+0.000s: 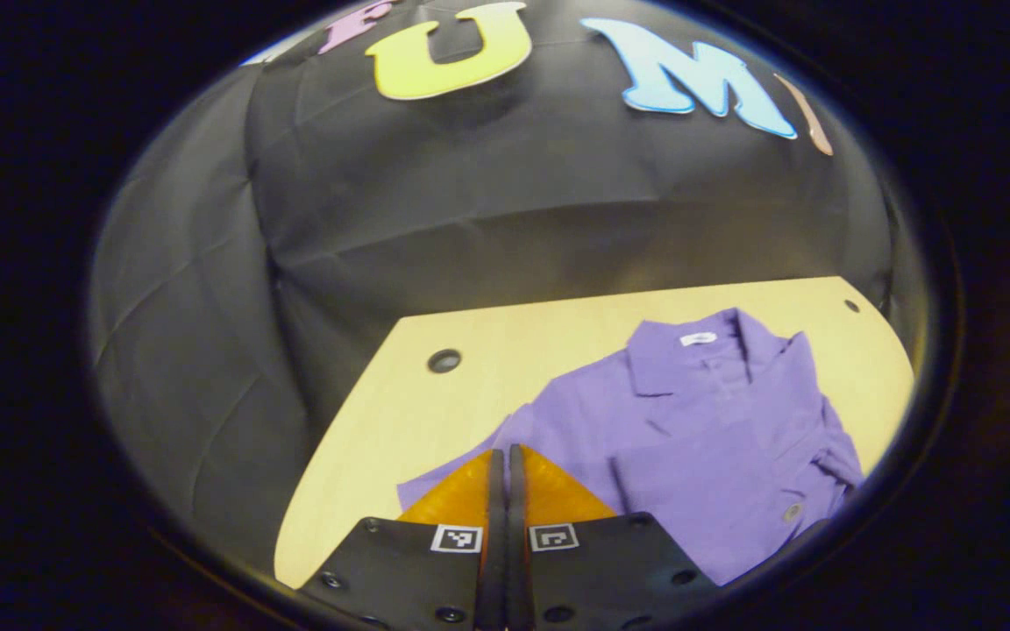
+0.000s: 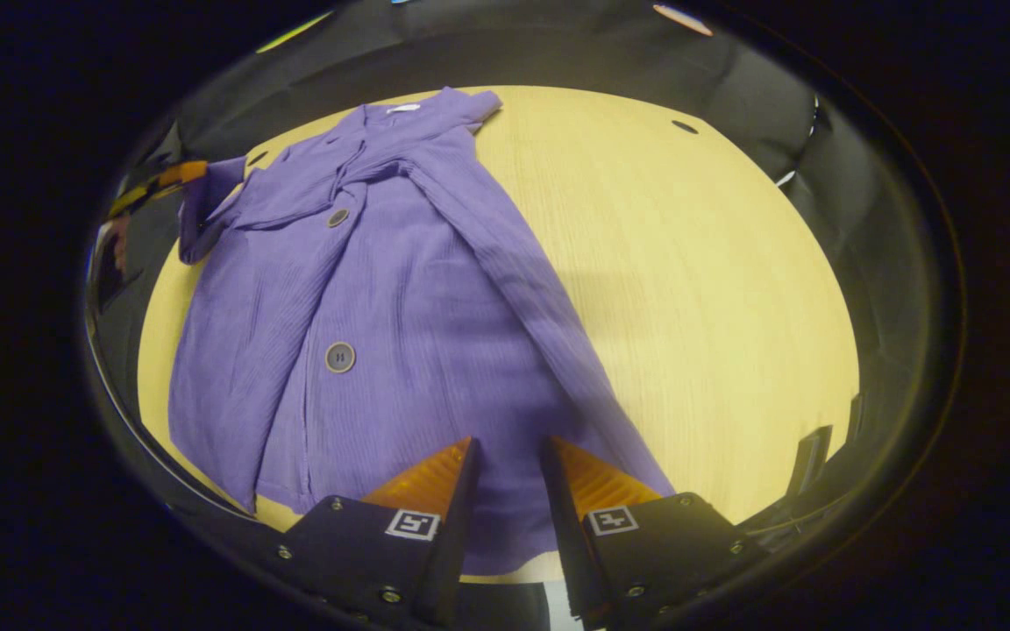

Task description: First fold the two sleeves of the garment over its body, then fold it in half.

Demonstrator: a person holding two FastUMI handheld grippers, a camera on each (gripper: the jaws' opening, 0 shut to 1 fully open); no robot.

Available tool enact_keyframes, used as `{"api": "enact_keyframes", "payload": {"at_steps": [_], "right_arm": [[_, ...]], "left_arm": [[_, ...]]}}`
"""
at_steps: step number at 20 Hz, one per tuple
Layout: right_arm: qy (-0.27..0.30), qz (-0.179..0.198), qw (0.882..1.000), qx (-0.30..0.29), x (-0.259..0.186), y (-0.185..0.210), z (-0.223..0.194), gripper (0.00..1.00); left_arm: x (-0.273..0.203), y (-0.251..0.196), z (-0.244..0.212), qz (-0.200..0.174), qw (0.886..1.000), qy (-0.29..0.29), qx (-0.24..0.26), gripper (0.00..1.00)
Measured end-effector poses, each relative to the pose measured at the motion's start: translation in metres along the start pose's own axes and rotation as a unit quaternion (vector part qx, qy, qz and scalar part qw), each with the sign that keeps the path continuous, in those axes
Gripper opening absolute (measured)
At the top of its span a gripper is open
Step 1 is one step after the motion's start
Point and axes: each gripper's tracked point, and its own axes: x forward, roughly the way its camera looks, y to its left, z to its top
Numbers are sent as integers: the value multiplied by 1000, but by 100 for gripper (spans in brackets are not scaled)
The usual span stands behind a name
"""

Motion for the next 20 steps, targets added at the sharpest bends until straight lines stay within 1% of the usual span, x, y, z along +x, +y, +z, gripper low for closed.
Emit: {"api": "enact_keyframes", "payload": {"at_steps": [6, 12, 16, 18, 20], "right_arm": [[-3, 1, 1000, 1, 0, 0, 1, 47], [-5, 2, 1000, 2, 0, 0, 1, 47], [-4, 3, 1000, 4, 0, 0, 1, 47], [-4, 5, 1000, 7, 1, 0, 2, 47], [-4, 6, 1000, 10, 1, 0, 3, 47]], "left_arm": [[0, -117, 46, -79, 996, -26, 21, 6], [-15, -218, 65, -148, 987, -38, 42, 5], [-28, -272, 68, -188, 980, -42, 58, 6], [-29, -290, 64, -197, 977, -39, 72, 5], [-26, -301, 55, -204, 975, -24, 80, 5]]}}
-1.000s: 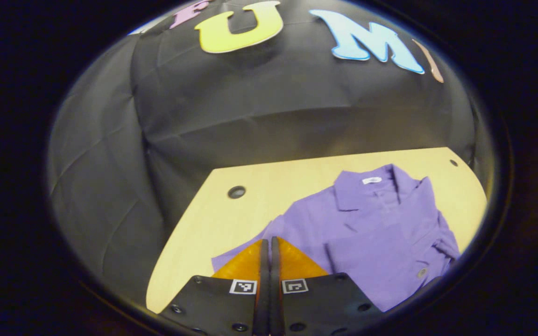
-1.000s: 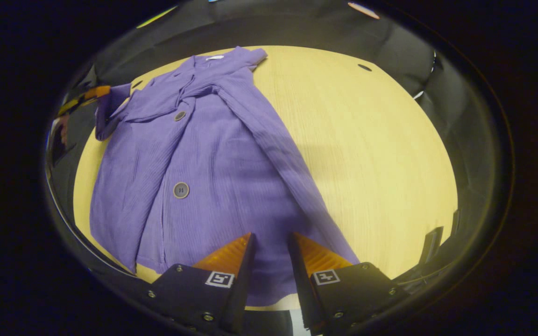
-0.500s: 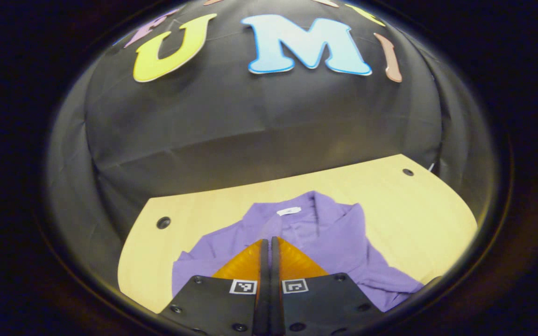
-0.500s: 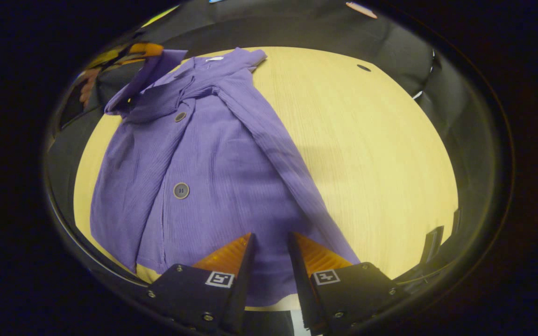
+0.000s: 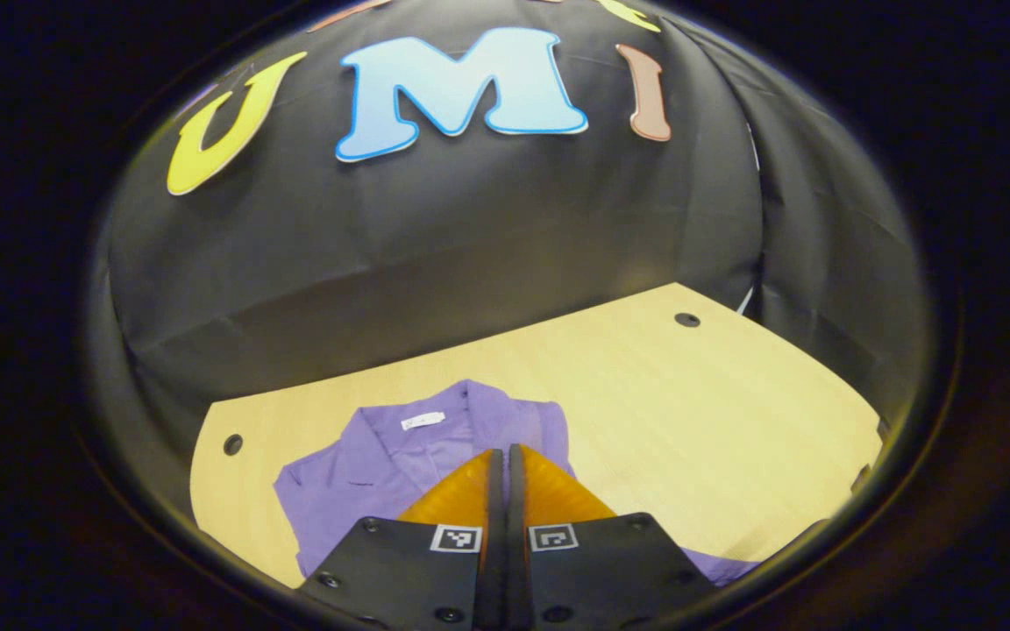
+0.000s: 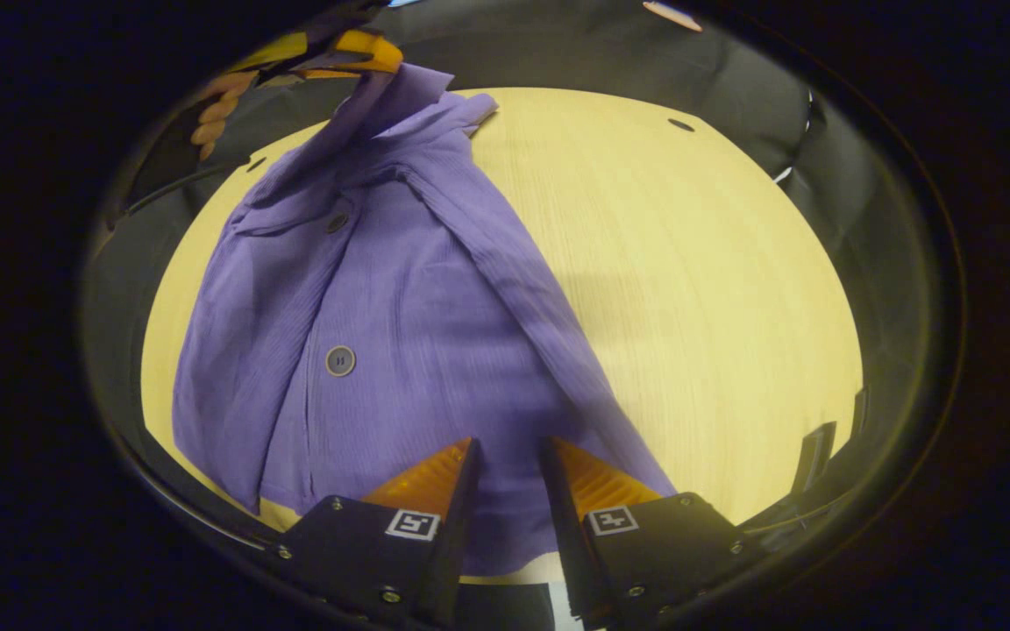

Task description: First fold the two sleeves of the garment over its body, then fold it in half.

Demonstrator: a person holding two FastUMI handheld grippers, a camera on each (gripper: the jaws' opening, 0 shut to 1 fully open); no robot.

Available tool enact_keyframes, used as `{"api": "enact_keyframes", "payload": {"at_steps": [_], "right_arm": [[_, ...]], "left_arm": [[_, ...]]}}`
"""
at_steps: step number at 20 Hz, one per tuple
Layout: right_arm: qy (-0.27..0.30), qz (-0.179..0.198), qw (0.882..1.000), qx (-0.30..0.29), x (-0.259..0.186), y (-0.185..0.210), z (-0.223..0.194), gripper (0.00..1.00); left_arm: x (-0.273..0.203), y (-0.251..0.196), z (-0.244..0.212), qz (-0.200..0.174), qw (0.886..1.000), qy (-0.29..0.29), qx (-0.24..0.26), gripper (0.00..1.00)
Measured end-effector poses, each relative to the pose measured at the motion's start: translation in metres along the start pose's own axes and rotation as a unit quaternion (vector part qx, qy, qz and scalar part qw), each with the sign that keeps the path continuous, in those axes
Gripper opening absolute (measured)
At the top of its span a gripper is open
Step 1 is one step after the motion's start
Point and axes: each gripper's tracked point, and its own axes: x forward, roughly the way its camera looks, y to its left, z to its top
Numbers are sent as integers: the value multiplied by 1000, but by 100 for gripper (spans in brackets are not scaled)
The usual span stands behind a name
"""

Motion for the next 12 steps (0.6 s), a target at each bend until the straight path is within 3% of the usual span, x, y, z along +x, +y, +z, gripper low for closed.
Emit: {"api": "enact_keyframes", "payload": {"at_steps": [3, 5, 8, 10, 12], "right_arm": [[0, 1, 1000, 0, 0, 0, 0, 47], [0, 1, 1000, 1, 0, 0, 0, 47], [2, 5, 1000, 4, 1, 2, 1, 48], [3, 7, 1000, 5, 0, 2, 0, 55], [4, 25, 1000, 14, 0, 9, 1, 58]], "left_arm": [[6, -14, -21, -30, 999, 33, -15, 7], [5, -18, -29, -45, 998, 47, -26, 19], [2, -12, -34, -45, 998, 48, -23, 62], [-5, -7, -40, -44, 997, 51, -25, 86], [-17, 1, -51, -44, 997, 57, -31, 88]]}}
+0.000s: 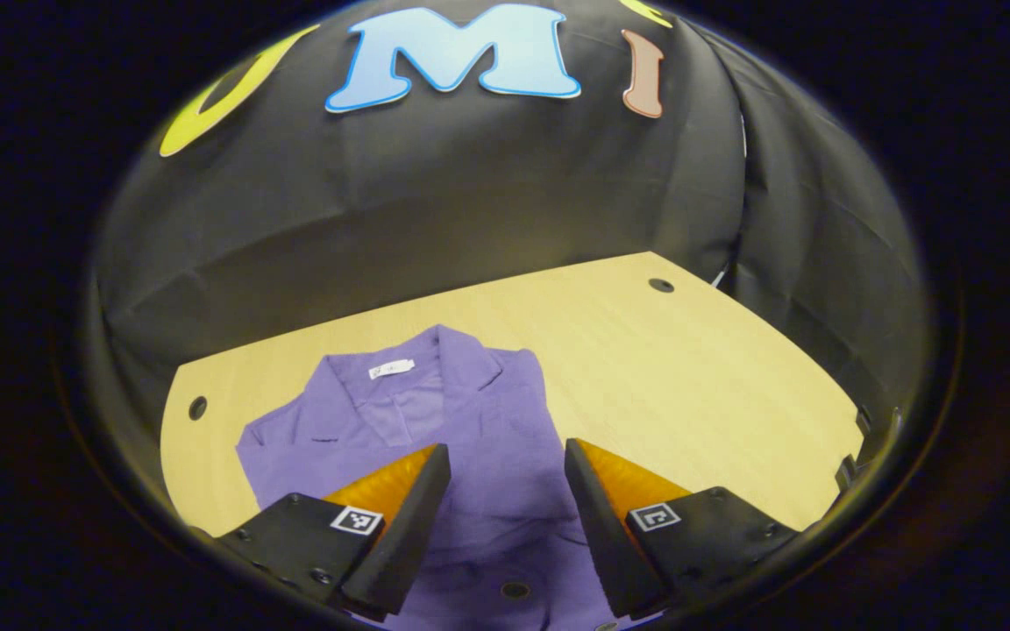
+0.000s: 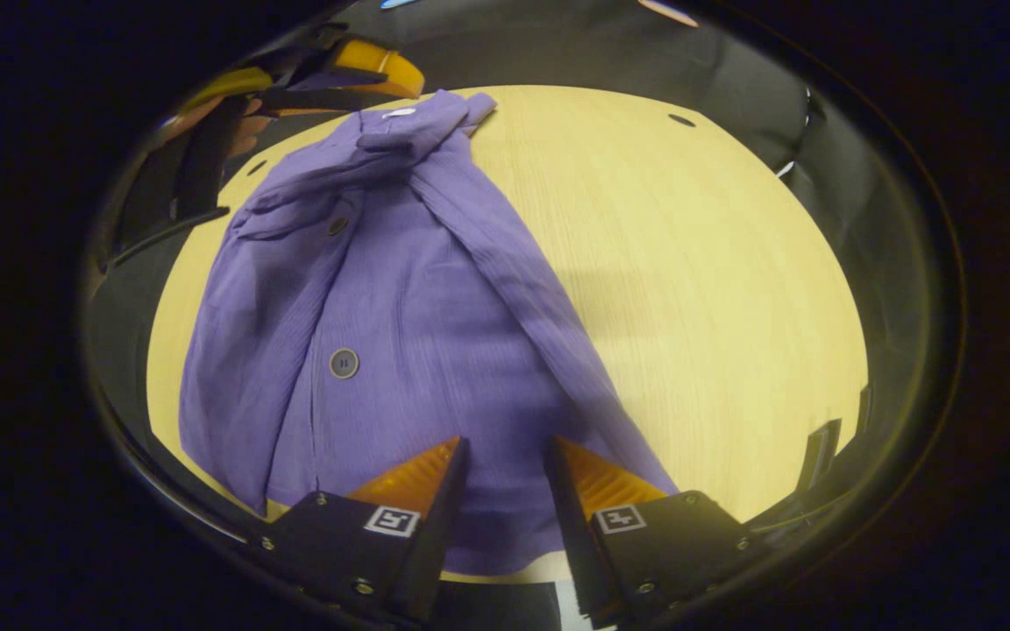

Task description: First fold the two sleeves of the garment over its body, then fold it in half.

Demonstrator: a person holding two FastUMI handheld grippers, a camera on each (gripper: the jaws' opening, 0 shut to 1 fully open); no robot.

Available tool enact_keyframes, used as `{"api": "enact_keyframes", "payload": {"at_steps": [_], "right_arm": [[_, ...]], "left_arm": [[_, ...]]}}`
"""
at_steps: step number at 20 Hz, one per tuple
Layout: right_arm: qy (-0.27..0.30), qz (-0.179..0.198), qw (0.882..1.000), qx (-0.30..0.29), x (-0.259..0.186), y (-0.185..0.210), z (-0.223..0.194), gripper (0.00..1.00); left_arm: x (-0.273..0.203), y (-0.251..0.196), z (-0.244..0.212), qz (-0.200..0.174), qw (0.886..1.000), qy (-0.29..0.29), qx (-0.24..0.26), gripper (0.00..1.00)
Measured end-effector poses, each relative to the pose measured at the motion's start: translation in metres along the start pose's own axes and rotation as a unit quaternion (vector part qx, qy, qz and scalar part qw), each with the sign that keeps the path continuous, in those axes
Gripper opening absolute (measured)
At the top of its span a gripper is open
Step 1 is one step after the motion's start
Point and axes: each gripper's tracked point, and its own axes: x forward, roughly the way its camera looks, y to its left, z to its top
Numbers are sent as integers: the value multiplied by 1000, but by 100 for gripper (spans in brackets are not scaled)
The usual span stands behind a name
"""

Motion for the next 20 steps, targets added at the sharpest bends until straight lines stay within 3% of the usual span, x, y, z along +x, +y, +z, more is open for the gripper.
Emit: {"api": "enact_keyframes", "payload": {"at_steps": [2, 3, 8, 20], "right_arm": [[3, 2, 1000, -2, -2, 2, 1, 78], [5, 0, 1000, -8, -1, 2, 0, 81], [17, -17, 999, -40, 0, 2, -3, 82], [40, -28, 998, -38, 4, 6, -4, 83]], "left_arm": [[-15, 13, -15, 11, 1000, 7, -1, 87], [-23, 19, -25, 17, 1000, 11, -1, 88], [-70, 48, -74, 38, 998, 37, -21, 97], [-207, 75, -210, 90, 987, 125, -44, 96]]}}
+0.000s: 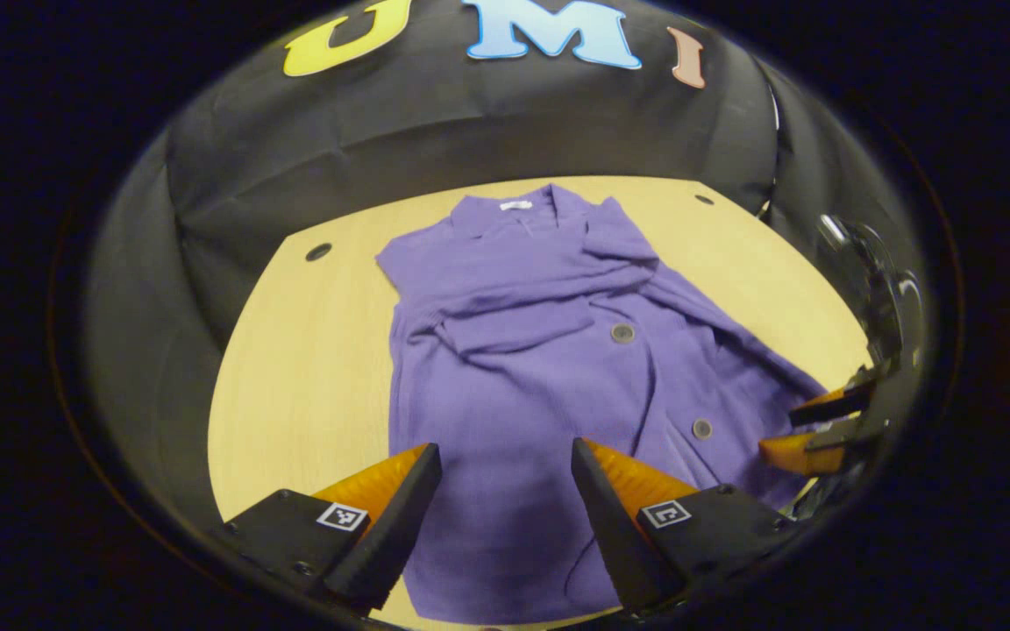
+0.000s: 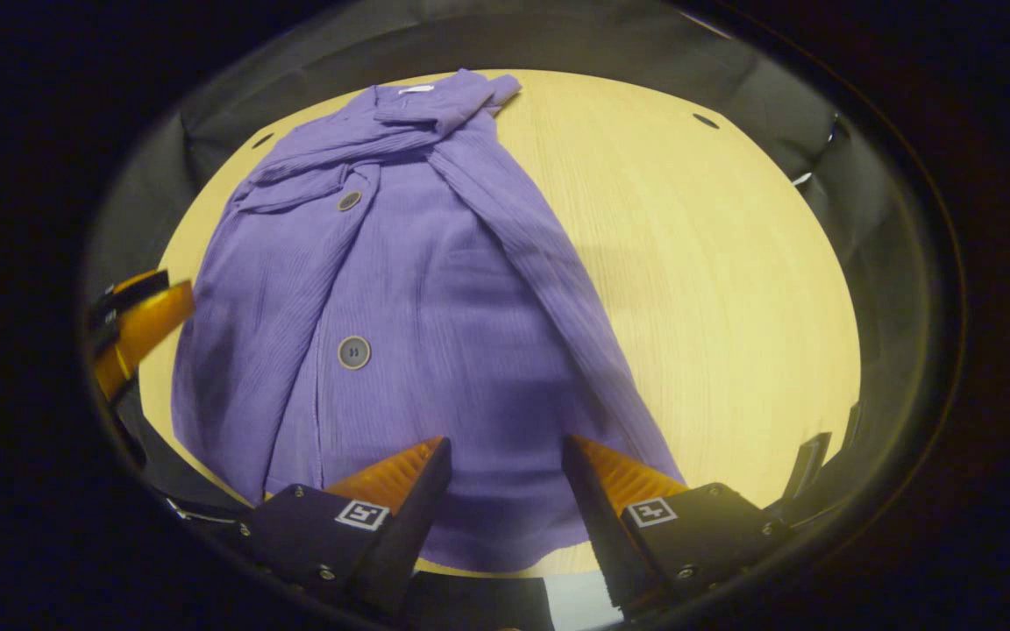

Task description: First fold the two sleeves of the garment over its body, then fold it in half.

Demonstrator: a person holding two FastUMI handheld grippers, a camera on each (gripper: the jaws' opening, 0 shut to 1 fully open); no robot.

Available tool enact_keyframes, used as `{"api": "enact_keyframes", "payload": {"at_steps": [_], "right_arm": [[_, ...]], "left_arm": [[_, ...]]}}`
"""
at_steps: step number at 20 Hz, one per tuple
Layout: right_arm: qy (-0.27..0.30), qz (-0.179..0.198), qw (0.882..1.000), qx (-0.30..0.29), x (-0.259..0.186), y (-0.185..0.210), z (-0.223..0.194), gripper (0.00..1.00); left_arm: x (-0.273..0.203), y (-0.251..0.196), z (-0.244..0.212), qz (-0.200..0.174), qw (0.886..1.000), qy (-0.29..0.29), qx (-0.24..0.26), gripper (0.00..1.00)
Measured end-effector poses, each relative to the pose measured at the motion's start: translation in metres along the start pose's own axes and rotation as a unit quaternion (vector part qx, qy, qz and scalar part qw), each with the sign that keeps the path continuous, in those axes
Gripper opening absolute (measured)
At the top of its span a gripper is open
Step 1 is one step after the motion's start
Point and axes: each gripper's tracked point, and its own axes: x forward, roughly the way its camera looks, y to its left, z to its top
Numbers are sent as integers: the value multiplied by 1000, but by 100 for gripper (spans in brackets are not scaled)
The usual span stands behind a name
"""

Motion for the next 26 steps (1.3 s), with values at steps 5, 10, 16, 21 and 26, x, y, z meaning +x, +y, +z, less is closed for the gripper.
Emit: {"api": "enact_keyframes", "payload": {"at_steps": [5, 10, 16, 21, 26], "right_arm": [[5, -2, 1000, 2, 0, 1, 0, 83], [11, -3, 1000, 3, 0, 1, 0, 83], [11, -4, 1000, 4, 0, 1, -1, 84], [10, -5, 1000, 5, 0, 1, 0, 83], [9, -7, 1000, 7, 0, 1, -1, 83]], "left_arm": [[-20, 0, -65, 9, 998, 56, -12, 97], [-23, 6, -101, 26, 995, 89, -22, 97], [-19, 11, -115, 35, 992, 112, -39, 97], [-17, 12, -116, 23, 986, 140, -84, 95], [-15, 9, -115, 23, 980, 177, -86, 96]]}}
